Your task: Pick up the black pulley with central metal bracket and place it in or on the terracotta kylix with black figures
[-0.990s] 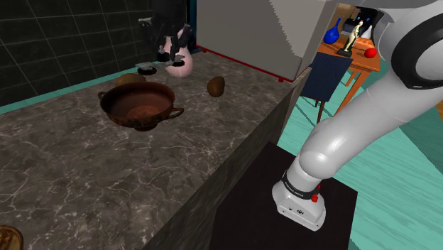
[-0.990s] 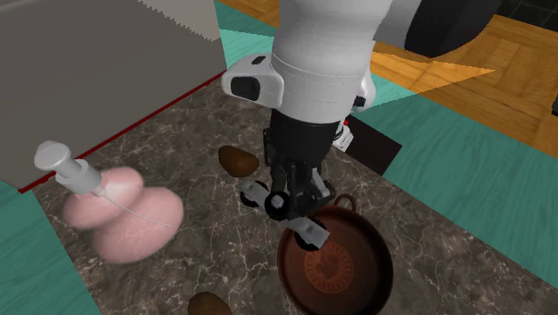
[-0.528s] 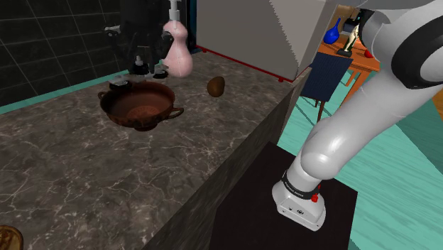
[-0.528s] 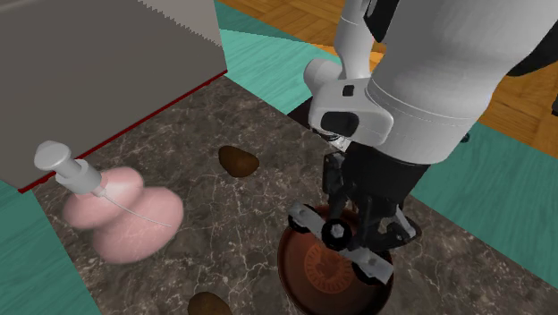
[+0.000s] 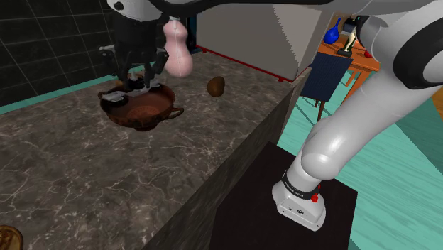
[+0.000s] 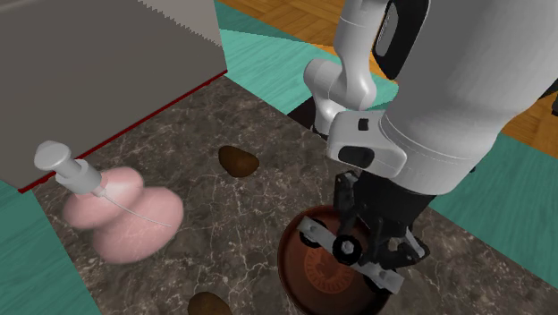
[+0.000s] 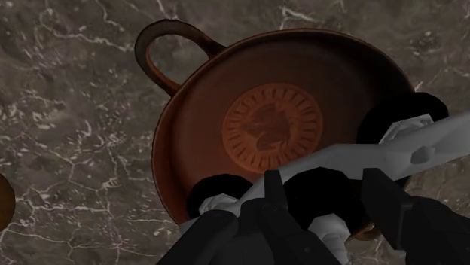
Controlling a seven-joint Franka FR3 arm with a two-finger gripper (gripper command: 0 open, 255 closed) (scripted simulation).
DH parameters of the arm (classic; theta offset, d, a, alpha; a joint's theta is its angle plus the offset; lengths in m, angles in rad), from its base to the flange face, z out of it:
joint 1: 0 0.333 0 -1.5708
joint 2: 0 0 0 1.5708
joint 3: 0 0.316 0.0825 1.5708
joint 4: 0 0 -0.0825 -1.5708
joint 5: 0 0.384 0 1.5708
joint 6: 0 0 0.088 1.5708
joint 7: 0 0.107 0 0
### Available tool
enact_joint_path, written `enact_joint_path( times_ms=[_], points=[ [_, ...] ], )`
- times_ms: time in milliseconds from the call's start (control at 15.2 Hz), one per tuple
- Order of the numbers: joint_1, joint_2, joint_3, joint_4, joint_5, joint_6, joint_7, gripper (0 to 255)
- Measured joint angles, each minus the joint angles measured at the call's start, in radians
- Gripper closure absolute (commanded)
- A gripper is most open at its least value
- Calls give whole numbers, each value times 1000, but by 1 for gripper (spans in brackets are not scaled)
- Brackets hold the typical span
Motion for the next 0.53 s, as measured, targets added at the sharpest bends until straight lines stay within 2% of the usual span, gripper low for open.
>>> enact_joint_path(
  times_ms=[528],
  points=[
    [4, -15, 2, -93, 6, 92, 2, 255]
  ],
)
